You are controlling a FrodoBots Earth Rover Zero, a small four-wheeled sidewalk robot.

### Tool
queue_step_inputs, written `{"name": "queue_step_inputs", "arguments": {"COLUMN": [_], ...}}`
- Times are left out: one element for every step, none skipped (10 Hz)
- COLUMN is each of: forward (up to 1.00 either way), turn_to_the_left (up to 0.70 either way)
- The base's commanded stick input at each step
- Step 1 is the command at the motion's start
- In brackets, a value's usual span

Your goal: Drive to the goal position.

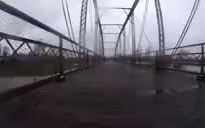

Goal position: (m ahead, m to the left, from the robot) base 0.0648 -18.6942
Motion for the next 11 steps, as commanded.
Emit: {"name": "queue_step_inputs", "arguments": {"forward": [1.0, 1.0, 1.0, 1.0, 1.0, 1.0, 1.0, 1.0, 1.0, 1.0, 1.0], "turn_to_the_left": [0.0, 0.0, 0.0, 0.0, 0.0, 0.0, 0.0, 0.0, 0.0, 0.0, 0.0]}}
